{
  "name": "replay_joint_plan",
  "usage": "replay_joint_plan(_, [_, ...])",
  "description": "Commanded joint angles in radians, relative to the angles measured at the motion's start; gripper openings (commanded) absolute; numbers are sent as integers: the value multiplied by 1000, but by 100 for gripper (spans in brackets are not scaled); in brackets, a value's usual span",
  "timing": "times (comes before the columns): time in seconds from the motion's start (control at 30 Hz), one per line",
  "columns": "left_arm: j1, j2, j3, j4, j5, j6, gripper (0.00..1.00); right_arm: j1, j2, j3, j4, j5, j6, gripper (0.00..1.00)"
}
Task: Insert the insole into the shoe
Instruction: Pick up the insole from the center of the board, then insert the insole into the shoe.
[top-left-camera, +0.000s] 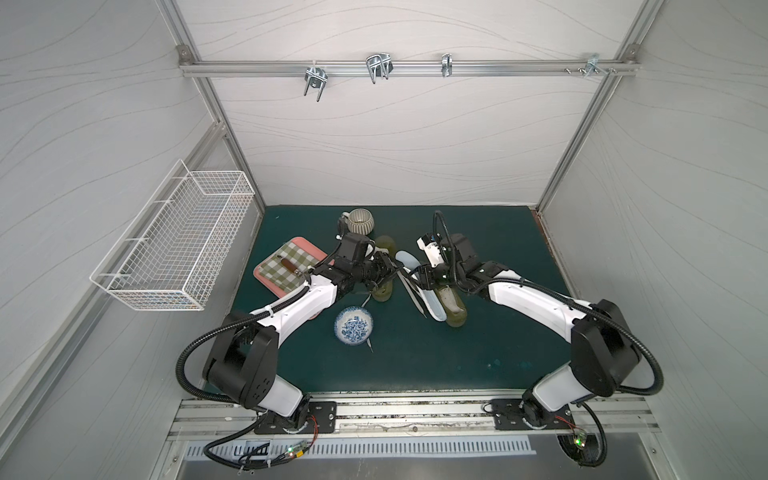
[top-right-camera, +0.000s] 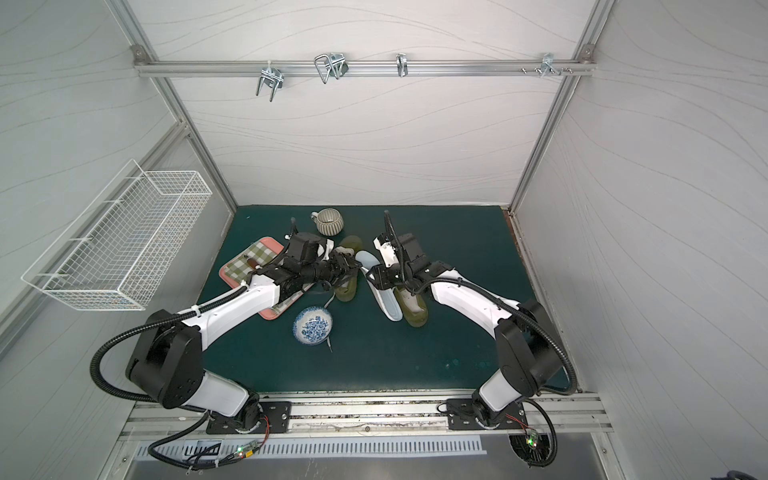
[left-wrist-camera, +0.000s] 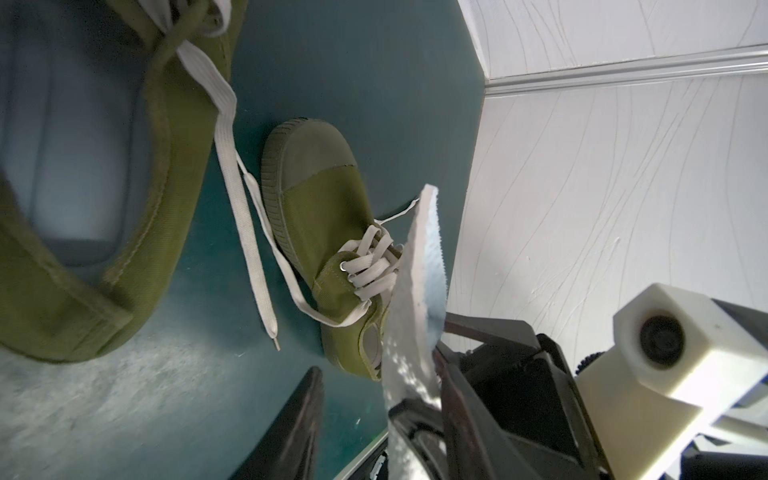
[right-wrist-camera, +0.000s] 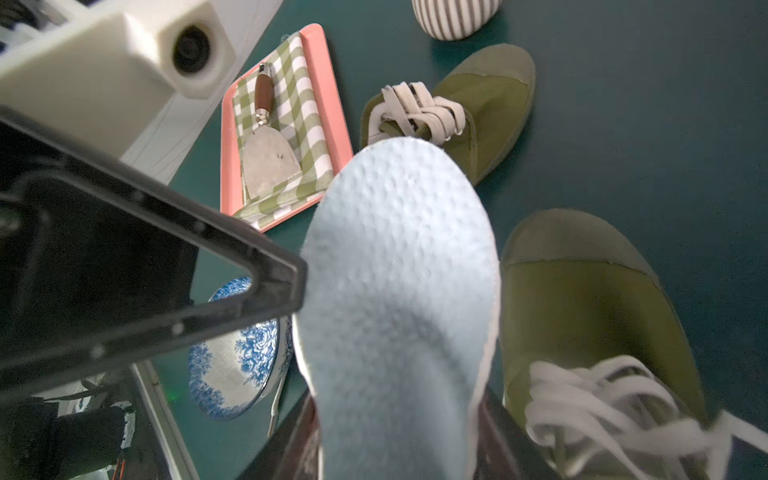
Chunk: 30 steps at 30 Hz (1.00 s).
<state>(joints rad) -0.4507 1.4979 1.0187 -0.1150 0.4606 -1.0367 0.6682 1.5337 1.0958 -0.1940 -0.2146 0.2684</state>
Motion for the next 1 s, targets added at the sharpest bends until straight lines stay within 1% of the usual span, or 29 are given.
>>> replay_joint_plan(0.0, [10,-24,114,-134,-30,145,47,-48,-90,24,-182,22,-19,48])
replay_joint_plan(0.1, [-4,17,215,-299,-63,301,47,-110,-160,22,-312,33,-41,47])
replay_joint_plan(0.2, [-44,72,318,-447,-123,471,47,-207,-242,-2,-427,51,-71,47])
replay_joint_plan(0.33, [-166,189,513,-665,-290,724,45,-366,-339,-59,-499,19,-77,47])
replay_joint_plan(0.43, [-242,294,650,-780,-366,844,42,-434,-355,-58,-544,25,-113,47])
replay_joint_plan(0.57, [-321,399,778,-847,-426,930,41,-496,-329,-40,-585,11,-149,47])
replay_joint_plan(0.73, [-395,487,879,-871,-455,988,41,-541,-314,-22,-596,-23,-165,47])
replay_joint_plan(0.87, [-453,557,931,-877,-494,1030,41,-547,-308,-18,-588,-50,-156,47])
replay_joint_plan(0.97, [-474,613,977,-887,-509,1049,41,-553,-309,-19,-588,-52,-158,47])
